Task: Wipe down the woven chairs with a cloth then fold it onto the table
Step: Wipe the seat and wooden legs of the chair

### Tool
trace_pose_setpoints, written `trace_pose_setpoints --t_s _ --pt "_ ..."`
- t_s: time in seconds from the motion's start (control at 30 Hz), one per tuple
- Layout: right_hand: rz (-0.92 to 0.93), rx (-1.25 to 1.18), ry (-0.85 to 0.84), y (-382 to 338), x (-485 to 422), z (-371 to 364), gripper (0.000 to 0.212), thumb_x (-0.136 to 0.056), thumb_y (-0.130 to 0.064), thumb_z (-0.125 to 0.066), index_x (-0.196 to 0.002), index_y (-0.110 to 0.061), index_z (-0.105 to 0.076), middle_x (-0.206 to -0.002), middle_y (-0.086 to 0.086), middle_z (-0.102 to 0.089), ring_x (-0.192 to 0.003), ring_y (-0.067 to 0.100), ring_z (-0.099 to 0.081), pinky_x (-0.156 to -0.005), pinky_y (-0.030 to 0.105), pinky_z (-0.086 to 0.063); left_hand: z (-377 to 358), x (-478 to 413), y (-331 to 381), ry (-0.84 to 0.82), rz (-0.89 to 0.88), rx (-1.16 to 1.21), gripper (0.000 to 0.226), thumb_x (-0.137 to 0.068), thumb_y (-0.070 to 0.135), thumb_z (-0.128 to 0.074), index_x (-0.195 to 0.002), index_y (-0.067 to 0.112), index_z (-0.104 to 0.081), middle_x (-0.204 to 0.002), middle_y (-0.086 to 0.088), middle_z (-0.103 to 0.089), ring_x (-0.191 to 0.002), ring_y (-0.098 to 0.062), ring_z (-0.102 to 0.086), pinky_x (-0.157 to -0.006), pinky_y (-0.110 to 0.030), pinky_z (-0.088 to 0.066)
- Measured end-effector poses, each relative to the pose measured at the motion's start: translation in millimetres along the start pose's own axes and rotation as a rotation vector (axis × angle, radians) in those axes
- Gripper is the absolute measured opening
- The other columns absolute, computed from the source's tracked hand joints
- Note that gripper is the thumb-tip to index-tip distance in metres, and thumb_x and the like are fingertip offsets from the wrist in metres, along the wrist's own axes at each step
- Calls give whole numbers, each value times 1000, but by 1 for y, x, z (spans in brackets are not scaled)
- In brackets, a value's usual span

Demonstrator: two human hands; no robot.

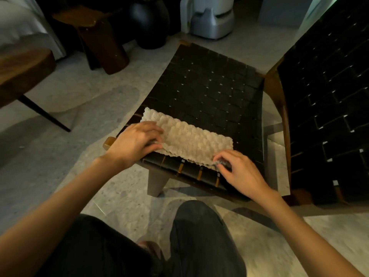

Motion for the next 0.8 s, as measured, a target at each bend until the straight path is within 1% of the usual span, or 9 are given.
trace_pose_setpoints --t_s 0.07,0.17,0.27,0.37,0.53,0.6,0.67,0.73,0.8 --pt "-15 10 -55 2 2 -4 12 -88 -42 -58 -99 -38 -58 -107 -23 -56 -103 -3 -50 -78 17 -44 -4 3 -2 -44 9 33 32 -88 46 -53 -102 21 -66 -125 2 -60 -125 -15 -48 -104 -36 -38" --pt "-134 -93 2 12 -6 5 37 -84 -69 -40 -98 -41 -61 -112 -23 -55 -109 0 -48 -81 21 -42 -2 2 -3 -38 99 97 52 -89 58 -33 -104 21 -67 -122 3 -61 -115 -11 -53 -100 -28 -38" --pt "-488 -99 59 41 -18 10 43 -88 -58 -46 -123 -34 -51 -132 1 -46 -128 25 -36 -98 41 -38 -1 -7 -8 29 243 84 43 -95 46 -38 -113 18 -65 -137 -1 -49 -125 -19 -45 -105 -39 -37" --pt "-728 -54 -87 59 -21 -4 61 -88 -49 -56 -139 -23 -34 -139 13 -38 -133 33 -25 -103 42 -32 -8 -11 -11 43 414 79 33 -96 35 -49 -126 25 -56 -148 -5 -34 -138 -29 -27 -112 -49 -26" --pt "-768 -280 2 68 -24 -18 56 -85 -37 -66 -132 -23 -37 -120 4 -56 -122 28 -43 -100 43 -39 -15 -9 -16 29 502 149 35 -96 32 -50 -130 27 -54 -149 -9 -30 -137 -34 -25 -111 -47 -23" --pt "-746 -387 81 65 -23 -15 54 -83 -30 -70 -126 -23 -39 -111 1 -58 -99 16 -56 -79 33 -51 -11 -11 -16 63 469 201 32 -94 27 -55 -126 23 -58 -145 -10 -37 -138 -28 -25 -113 -46 -21" --pt "-701 -476 165 57 -26 -4 53 -82 -23 -72 -126 -24 -42 -101 -7 -55 -80 2 -53 -58 17 -42 -7 -11 -16 89 458 256 31 -91 23 -59 -122 18 -61 -141 -12 -42 -138 -25 -27 -113 -47 -22" --pt "-633 -521 271 43 -36 12 48 -83 -21 -70 -126 -24 -49 -95 -16 -52 -77 -3 -51 -56 13 -36 -6 -10 -20 78 485 299 36 -90 21 -62 -125 16 -60 -142 -11 -42 -138 -24 -29 -112 -48 -24" --pt "-529 -576 339 18 -51 29 40 -83 -21 -70 -121 -25 -57 -92 -19 -54 -80 -5 -55 -57 11 -41 -6 -9 -24 50 517 324 46 -87 19 -65 -132 15 -53 -141 -11 -43 -133 -24 -35 -111 -42 -29"
Point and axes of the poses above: each hand's wrist, its own x-axis away from the middle knuckle, its own z-axis out of the back of the hand, y = z × x, the point moved 6 cm from there along -x, towards the middle knuckle
